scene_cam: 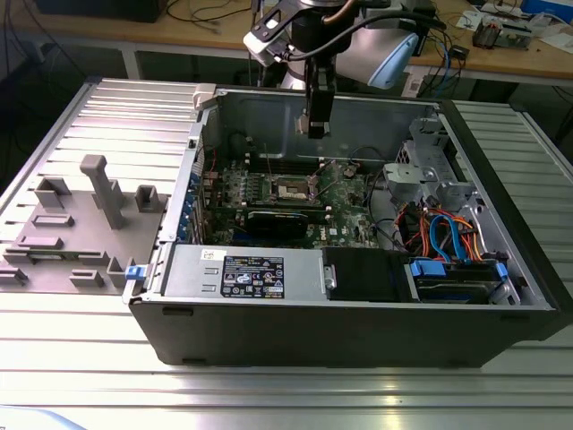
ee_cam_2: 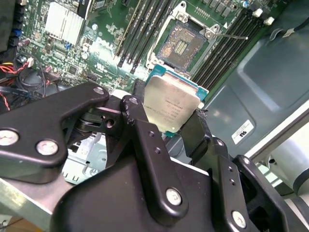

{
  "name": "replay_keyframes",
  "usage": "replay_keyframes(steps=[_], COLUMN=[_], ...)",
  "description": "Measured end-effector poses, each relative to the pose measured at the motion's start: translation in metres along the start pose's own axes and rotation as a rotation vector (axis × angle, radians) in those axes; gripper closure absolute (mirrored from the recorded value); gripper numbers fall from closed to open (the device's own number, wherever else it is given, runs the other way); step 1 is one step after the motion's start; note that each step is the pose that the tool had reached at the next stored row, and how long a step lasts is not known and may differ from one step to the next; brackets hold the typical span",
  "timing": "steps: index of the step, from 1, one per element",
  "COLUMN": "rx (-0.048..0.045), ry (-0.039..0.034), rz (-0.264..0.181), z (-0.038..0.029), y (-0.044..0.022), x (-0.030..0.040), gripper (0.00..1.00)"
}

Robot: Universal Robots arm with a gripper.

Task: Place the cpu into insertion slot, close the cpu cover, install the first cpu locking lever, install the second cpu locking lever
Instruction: 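Place the cpu into insertion slot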

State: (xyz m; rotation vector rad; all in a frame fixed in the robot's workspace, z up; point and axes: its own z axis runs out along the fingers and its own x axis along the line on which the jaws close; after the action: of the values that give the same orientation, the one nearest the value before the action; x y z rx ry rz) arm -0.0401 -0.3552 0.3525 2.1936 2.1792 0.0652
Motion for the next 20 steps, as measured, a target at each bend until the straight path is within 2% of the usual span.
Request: replay_keyframes(steps=[20], rx=[-0.0003], ry=[0.0003], rz=[0.0], z=[0.002], y=[-0.0002], x=[0.0], gripper=[0.46])
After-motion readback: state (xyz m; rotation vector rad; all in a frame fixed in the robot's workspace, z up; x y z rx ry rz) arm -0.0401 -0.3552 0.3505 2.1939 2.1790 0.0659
